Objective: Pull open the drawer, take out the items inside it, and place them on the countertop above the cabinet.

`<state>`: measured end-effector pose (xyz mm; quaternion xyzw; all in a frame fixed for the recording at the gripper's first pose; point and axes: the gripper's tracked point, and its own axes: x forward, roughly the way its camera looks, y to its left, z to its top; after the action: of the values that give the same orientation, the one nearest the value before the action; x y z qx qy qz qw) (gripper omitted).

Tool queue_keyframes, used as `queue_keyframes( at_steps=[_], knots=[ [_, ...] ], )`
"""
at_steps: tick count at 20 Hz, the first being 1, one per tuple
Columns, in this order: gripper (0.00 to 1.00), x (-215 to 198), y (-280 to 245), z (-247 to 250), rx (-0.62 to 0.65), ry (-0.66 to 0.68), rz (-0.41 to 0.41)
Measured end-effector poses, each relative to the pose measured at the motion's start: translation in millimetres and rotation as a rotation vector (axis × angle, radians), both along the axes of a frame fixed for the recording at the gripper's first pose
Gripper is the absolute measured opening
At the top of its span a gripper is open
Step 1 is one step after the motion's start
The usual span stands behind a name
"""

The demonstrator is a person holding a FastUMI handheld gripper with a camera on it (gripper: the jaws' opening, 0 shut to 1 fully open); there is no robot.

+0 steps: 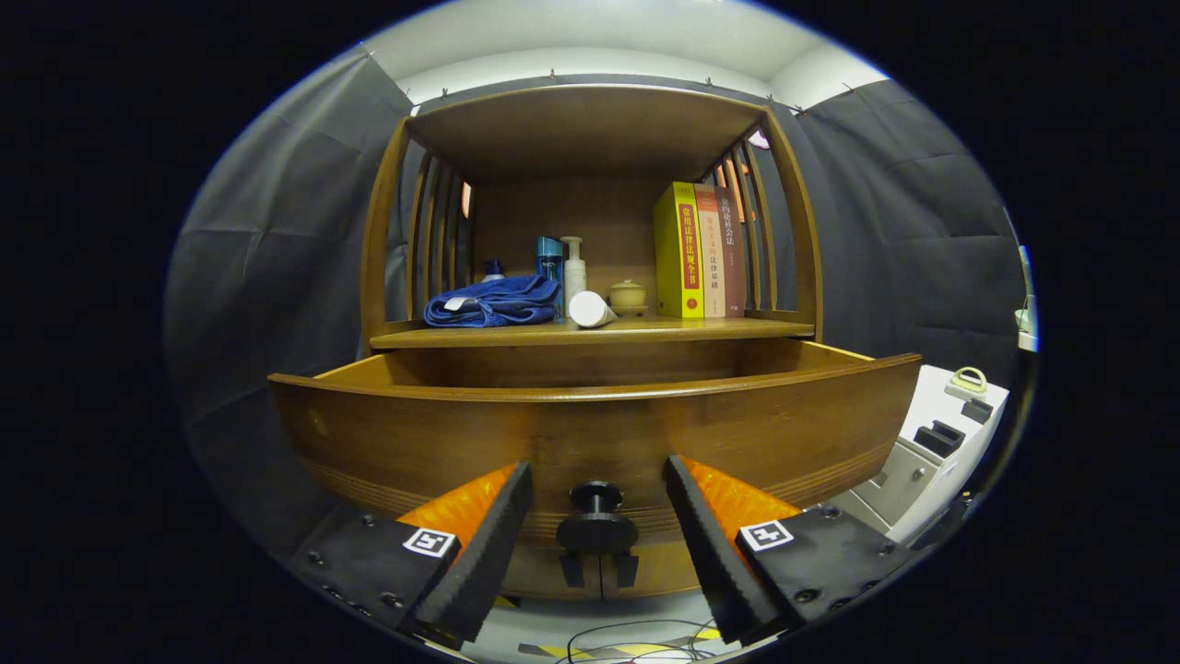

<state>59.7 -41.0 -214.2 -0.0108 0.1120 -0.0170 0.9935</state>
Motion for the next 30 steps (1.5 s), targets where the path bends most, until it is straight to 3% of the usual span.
queue_keyframes(
  at_steps=[19,30],
  knots=[
    [0.97,110,-5,5,-0.049,-0.015,0.005],
    [0.97,145,-5,2,-0.067,-0.004,0.006]
  ],
)
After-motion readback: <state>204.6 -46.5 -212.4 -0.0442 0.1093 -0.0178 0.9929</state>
